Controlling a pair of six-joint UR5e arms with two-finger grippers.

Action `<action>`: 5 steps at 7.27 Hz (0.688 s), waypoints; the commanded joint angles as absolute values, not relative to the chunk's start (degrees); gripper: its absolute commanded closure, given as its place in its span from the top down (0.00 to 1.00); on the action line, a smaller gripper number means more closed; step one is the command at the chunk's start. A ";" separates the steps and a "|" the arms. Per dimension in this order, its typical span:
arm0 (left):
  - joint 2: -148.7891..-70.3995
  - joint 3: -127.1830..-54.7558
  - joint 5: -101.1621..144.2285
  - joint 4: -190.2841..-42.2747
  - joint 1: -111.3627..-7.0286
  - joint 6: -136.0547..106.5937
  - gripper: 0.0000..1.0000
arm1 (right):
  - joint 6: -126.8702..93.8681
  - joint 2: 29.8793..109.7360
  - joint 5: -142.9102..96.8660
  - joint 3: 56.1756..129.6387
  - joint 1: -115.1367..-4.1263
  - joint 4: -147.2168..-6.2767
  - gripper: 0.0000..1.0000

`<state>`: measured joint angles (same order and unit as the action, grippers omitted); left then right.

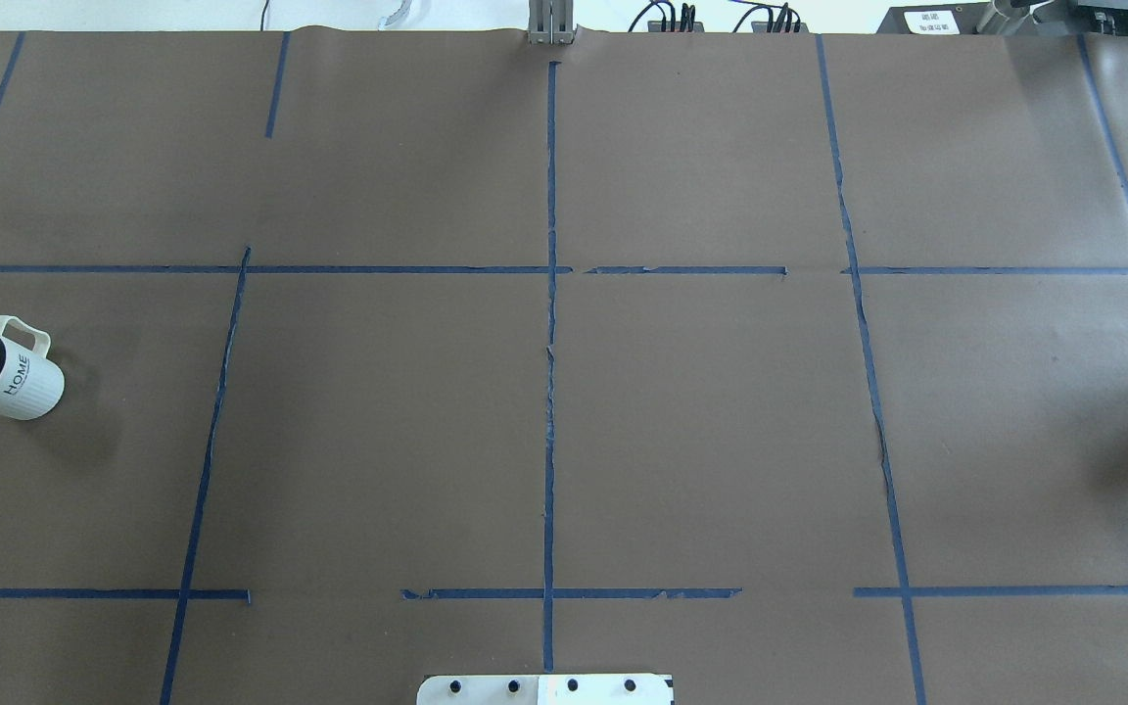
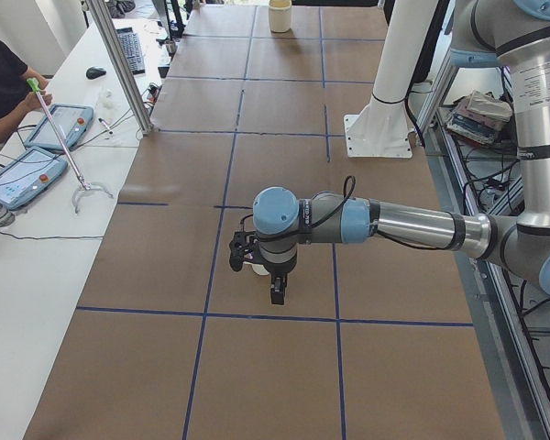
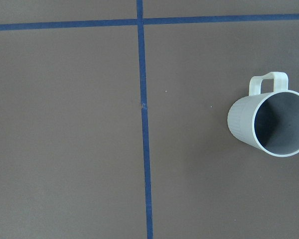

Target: Left arm hands cup to right arm to dump lemon

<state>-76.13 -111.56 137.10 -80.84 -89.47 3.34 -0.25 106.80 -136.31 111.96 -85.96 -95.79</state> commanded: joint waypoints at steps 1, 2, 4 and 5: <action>-76.11 -111.53 137.11 -80.77 -89.47 3.34 1.00 | -0.18 106.96 -136.32 112.24 -85.96 -95.80 1.00; -76.20 -111.53 137.11 -80.77 -89.47 3.34 1.00 | -0.18 106.96 -136.32 112.24 -85.96 -95.80 1.00; -76.46 -111.62 137.11 -80.68 -89.47 3.34 1.00 | -0.18 106.96 -136.32 112.24 -85.96 -95.80 1.00; -76.38 -112.75 137.11 -80.68 -89.47 3.43 1.00 | -0.18 106.96 -136.32 112.24 -85.96 -95.80 1.00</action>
<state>-76.36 -111.85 137.09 -80.71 -89.47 3.36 -0.18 106.96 -136.32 112.23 -85.96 -95.80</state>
